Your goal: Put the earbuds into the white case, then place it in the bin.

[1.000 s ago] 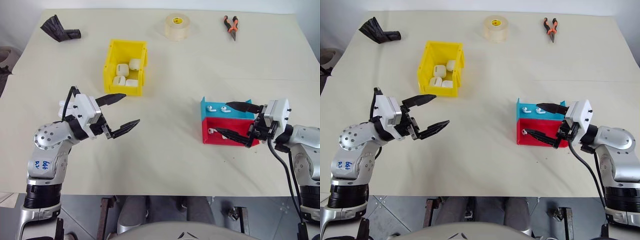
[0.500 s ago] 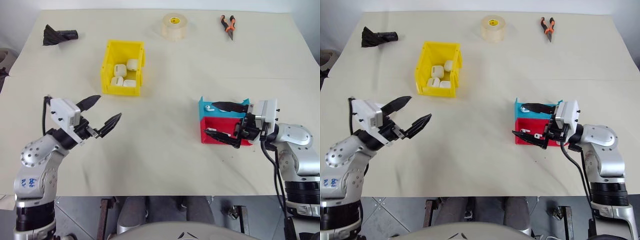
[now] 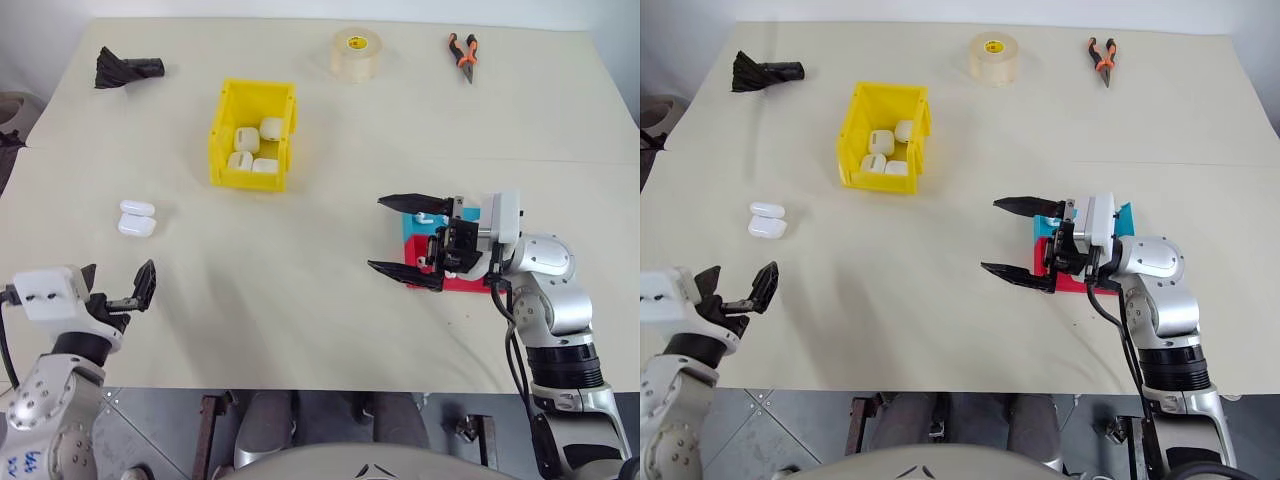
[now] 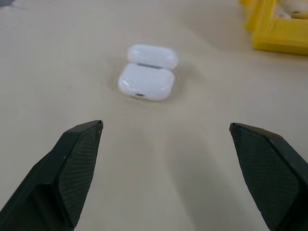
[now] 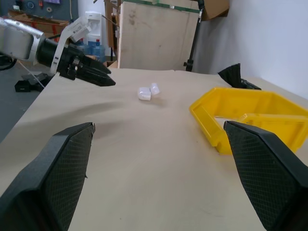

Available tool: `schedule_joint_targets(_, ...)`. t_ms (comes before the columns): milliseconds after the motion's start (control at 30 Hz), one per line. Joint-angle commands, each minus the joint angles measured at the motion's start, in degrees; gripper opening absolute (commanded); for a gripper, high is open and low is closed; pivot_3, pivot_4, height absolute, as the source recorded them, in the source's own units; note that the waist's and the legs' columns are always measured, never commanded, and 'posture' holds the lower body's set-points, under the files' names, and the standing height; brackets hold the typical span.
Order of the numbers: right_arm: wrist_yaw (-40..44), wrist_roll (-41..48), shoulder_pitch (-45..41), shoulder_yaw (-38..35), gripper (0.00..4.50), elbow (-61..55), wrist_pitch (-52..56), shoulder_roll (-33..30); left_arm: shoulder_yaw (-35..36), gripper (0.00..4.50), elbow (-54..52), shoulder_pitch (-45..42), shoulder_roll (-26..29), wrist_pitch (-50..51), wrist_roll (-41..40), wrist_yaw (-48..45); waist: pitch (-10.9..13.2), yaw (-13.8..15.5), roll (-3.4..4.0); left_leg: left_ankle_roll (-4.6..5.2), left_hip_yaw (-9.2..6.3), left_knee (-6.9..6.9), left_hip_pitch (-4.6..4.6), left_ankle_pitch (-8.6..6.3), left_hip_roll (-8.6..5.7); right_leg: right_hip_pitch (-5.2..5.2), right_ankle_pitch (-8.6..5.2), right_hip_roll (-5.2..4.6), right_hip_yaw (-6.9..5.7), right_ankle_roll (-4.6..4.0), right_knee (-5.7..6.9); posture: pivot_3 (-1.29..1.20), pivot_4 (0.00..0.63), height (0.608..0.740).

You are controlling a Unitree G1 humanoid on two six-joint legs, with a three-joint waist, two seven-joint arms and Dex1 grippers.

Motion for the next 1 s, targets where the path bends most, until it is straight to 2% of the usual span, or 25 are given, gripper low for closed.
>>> schedule_joint_targets(33,-0.31,0.11,0.84,-2.65,4.50,-0.74,-0.03,-2.49,1.56,4.48,3.37,-5.93,9.03,6.75,-3.18,-3.57,0.00,0.08,0.00,0.00,0.00,-0.01,0.00,0.00,-0.02,0.00,0.00,0.00,0.01,0.00,0.02,0.00,0.150,0.740)
schedule_joint_targets(233,-1.43,-0.34,3.79,-4.67,4.50,-0.72,0.69,-5.57,-2.68,4.48,19.79,-18.79,26.57,20.33,-4.00,-10.11,0.00,-0.32,0.01,-0.02,0.10,-0.14,0.03,0.01,-0.01,-0.08,-0.02,0.04,0.02,-0.02,0.02,0.00,0.150,0.740)
schedule_joint_targets(333,-2.49,-0.18,4.95,-5.38,4.50,-1.61,1.49,-6.14,-7.38,4.48,28.27,-26.61,32.05,26.71,-4.18,-12.67,0.00,-0.39,0.02,-0.04,0.16,-0.18,0.04,0.02,0.00,-0.11,-0.02,0.07,0.06,-0.02,0.02,0.00,0.150,0.740)
schedule_joint_targets(433,-3.41,0.21,5.98,-5.52,4.50,-3.34,2.24,-6.19,-13.50,4.48,34.79,-32.89,35.94,28.04,-2.91,-16.51,0.00,-0.60,0.02,-0.04,0.21,-0.21,0.05,0.01,-0.01,-0.13,-0.02,0.07,0.09,-0.02,0.00,0.00,0.150,0.740)
schedule_joint_targets(633,-4.88,0.71,8.03,-5.79,4.50,-6.11,3.17,-6.14,-22.59,4.48,43.13,-39.77,39.58,28.27,-0.44,-22.70,0.01,-1.14,0.01,-0.06,0.26,-0.26,0.04,0.02,-0.02,-0.17,-0.02,0.08,0.10,-0.02,0.00,0.00,0.150,0.740)
schedule_joint_targets(1000,-6.83,1.10,10.24,-6.49,4.50,-8.99,4.14,-6.23,-29.11,4.48,53.59,-47.25,37.64,22.55,5.75,-27.23,0.01,-1.53,0.01,-0.07,0.29,-0.25,0.03,0.03,-0.01,-0.20,-0.02,0.09,0.10,-0.02,0.03,0.00,0.150,0.740)
